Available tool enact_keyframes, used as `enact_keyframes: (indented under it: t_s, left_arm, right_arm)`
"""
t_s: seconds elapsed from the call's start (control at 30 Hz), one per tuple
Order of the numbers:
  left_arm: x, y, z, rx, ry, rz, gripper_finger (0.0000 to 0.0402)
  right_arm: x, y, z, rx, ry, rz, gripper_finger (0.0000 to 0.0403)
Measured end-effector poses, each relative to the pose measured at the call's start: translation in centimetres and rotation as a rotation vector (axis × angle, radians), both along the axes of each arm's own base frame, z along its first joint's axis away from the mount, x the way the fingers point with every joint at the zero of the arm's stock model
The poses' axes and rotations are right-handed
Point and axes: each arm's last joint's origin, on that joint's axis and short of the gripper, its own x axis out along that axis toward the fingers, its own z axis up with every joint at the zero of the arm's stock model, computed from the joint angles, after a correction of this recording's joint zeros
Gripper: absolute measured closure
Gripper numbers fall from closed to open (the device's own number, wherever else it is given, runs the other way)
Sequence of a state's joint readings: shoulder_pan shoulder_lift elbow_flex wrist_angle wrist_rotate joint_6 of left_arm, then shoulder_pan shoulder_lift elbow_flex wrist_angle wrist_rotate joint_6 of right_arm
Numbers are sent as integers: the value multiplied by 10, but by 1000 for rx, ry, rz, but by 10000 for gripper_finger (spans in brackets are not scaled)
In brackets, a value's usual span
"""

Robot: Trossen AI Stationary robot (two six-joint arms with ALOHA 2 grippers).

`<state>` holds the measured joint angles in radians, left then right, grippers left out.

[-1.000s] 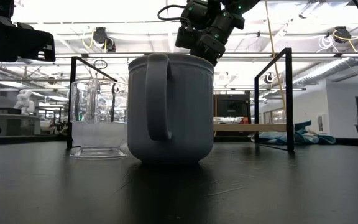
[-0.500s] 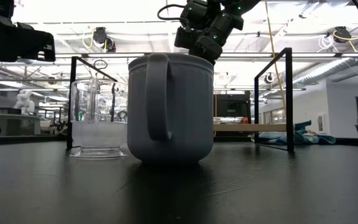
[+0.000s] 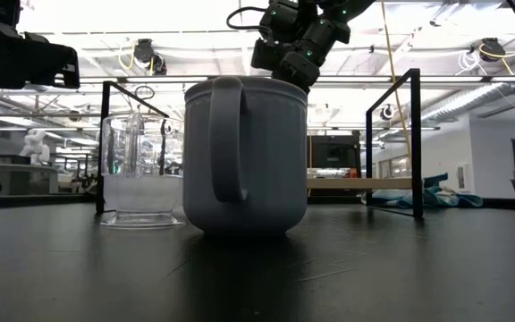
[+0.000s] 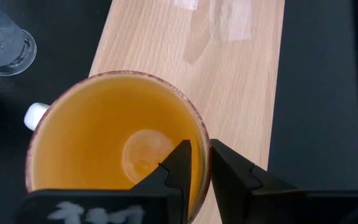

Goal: Stack small to large cups/mugs on shelf
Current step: Put the yellow mug on the shelf

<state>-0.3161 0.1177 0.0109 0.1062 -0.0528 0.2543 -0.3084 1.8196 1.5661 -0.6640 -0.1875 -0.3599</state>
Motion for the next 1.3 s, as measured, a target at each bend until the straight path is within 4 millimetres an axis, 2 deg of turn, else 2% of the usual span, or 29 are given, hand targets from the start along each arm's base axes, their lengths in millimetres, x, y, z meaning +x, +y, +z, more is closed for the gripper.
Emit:
enact_keyframes:
  t_s: [0.2, 0.57, 0.87, 1.1, 1.3]
  left_arm:
    - [0, 0, 0, 0, 0, 0, 369]
    - [0, 0, 0, 0, 0, 0, 369]
    - [0, 0, 0, 0, 0, 0, 369]
    - [0, 0, 0, 0, -1, 0, 369]
    - [0, 0, 0, -1, -1, 0, 369]
  right_arm:
    - [0, -2, 0, 1, -1, -5, 348]
    - [-2, -8, 1, 6, -6, -28, 298]
    - [-4, -7, 5, -1, -17, -27, 291]
    - [-15, -4, 29, -20, -74, -46, 291]
    - [-32, 2, 55, -38, -120, -71, 291]
